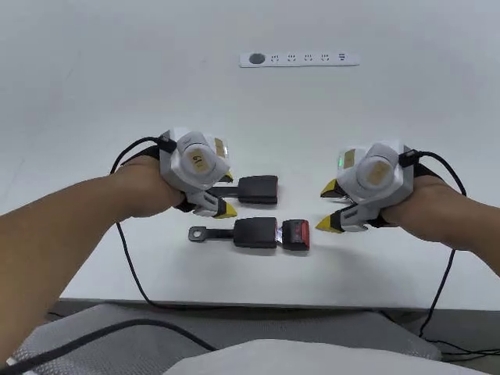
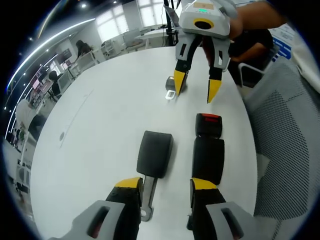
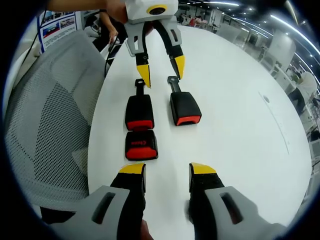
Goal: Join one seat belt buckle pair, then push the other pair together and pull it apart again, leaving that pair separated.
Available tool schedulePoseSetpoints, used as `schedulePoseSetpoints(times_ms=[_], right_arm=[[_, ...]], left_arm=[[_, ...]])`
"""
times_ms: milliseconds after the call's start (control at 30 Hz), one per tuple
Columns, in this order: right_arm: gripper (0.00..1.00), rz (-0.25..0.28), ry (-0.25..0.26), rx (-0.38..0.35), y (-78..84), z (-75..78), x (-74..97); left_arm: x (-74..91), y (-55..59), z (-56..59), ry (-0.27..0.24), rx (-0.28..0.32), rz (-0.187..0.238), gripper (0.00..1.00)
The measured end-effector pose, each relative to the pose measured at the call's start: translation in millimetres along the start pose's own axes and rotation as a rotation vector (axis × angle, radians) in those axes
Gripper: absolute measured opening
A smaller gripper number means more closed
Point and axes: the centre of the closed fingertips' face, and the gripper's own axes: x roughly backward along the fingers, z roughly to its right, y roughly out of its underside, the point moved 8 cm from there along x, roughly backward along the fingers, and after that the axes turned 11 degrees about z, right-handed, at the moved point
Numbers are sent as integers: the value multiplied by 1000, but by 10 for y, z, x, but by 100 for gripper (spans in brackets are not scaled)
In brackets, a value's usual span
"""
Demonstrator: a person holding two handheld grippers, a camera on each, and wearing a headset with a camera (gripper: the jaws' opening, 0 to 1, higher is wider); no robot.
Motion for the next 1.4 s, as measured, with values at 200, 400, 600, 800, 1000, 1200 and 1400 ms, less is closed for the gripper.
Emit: schedulePoseSetpoints(times_ms=[200, 400, 600, 800, 1000, 1200, 1400], right_arm=[[34, -22, 32, -1, 140, 189, 98], [35, -47, 49, -5, 268, 381, 188], [41, -86, 47, 20, 340, 475, 228], [37, -107, 25, 7, 493, 533, 223], [35, -130, 12, -17, 646, 581, 274], [36, -138, 14, -27, 681, 594, 280], [35, -124, 1, -39, 699, 613, 256]], left_arm=[[-118, -17, -176, 10, -10, -7, 39], [-249, -82, -224, 69, -51, -5, 40], [-322, -93, -271, 77, -70, -18, 40], [-399, -38, -300, 108, -71, -33, 40], [-506, -19, -284, 130, -74, -43, 40], [-562, -23, -264, 159, -79, -58, 36], [-539, -75, -225, 187, -88, -50, 33]])
